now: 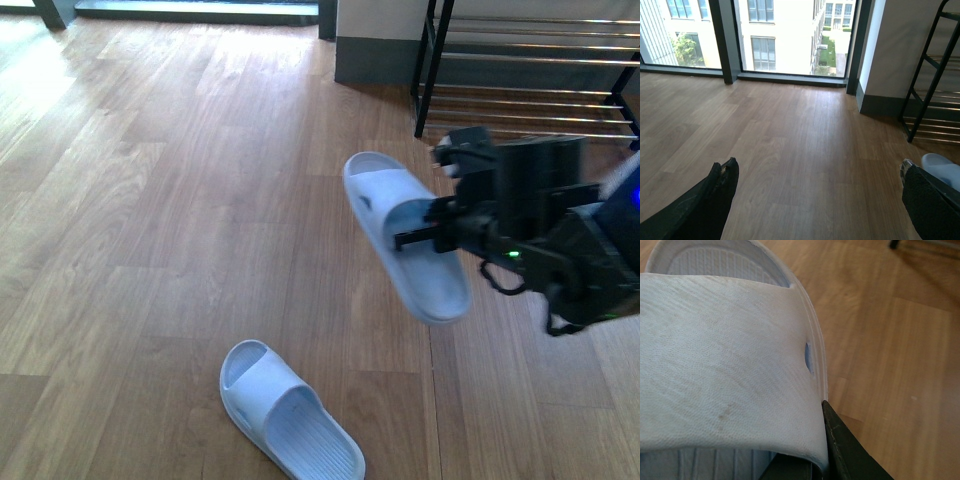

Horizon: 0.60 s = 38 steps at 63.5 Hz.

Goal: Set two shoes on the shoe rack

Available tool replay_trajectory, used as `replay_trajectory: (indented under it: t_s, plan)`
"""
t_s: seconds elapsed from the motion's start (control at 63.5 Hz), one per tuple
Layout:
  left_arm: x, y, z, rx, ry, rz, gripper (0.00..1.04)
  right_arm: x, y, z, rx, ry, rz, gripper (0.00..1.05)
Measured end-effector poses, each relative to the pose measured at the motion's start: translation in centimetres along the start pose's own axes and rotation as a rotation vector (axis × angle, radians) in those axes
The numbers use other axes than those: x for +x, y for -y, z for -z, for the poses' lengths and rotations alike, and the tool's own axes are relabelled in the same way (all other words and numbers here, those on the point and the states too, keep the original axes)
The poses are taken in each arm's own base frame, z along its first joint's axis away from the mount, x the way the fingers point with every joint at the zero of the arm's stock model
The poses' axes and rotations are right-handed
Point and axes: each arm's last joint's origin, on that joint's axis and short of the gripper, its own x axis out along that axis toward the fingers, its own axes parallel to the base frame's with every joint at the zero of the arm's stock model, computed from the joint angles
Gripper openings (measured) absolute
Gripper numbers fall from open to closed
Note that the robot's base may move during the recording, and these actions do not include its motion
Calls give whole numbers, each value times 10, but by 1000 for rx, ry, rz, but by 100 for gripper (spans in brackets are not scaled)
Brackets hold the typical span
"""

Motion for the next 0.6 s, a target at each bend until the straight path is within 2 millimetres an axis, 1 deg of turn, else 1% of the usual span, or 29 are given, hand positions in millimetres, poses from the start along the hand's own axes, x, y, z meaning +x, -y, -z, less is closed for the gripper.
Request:
replay_trajectory:
  t_s: [0.11, 0.126, 0.157, 0.189, 0.205, 0.252, 0.283, 0.362, 0.441, 0.519, 0.598]
  plan:
    - [0, 0, 0, 0, 0, 0, 95, -66, 49, -9, 61, -20, 68, 2]
    - [0, 0, 0, 0, 0, 0, 95, -80, 58, -12, 75, -14, 86, 2]
    - [0, 0, 0, 0, 0, 0, 95, -97, 69, -16, 93, -6, 102, 2]
    - [0, 0, 0, 0, 0, 0, 95, -114, 79, -20, 105, 7, 123, 2]
    - [0, 0, 0, 0, 0, 0, 95, -127, 85, -24, 112, 19, 138, 2]
    - [0, 0, 0, 0, 0, 0, 95, -150, 94, -28, 128, 41, 144, 2]
    - [0, 0, 0, 0, 0, 0, 95, -161, 97, -29, 134, 51, 143, 2]
    - [0, 0, 0, 0, 0, 0, 95, -183, 99, -29, 147, 70, 128, 2]
    - [0, 0, 0, 0, 0, 0, 95, -196, 102, -29, 155, 97, 109, 2]
    - [0, 0, 0, 0, 0, 0, 95, -203, 103, -27, 159, 112, 94, 2]
    - [0, 0, 0, 0, 0, 0, 95, -204, 104, -26, 162, 111, 100, 2]
